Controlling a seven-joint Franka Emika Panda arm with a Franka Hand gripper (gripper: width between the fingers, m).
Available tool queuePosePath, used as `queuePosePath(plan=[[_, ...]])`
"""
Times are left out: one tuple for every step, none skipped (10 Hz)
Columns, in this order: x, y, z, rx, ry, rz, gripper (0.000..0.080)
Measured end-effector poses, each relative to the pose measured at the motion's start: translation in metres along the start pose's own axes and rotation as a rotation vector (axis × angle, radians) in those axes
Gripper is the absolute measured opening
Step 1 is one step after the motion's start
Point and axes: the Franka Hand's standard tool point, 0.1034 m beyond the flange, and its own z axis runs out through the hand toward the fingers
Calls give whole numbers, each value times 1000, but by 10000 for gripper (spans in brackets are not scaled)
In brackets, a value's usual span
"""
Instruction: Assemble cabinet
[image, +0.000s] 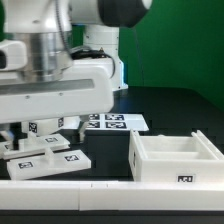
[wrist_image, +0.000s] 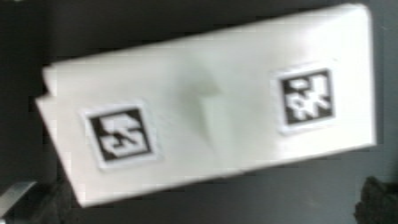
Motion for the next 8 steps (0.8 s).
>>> queuePosePath(plan=[[-6,2,7,22,-32,13,796],[-6,1,11,20,-35,14,796],[-5,0,12,13,-26,14,796],[-2,-1,13,4,-14,14,796],[0,-2,14,-11,4,11,796],[-1,-1,14,-9,1,13,796],[-1,-1,14,-9,2,13,676],[-1,-1,14,-9,2,14,538]])
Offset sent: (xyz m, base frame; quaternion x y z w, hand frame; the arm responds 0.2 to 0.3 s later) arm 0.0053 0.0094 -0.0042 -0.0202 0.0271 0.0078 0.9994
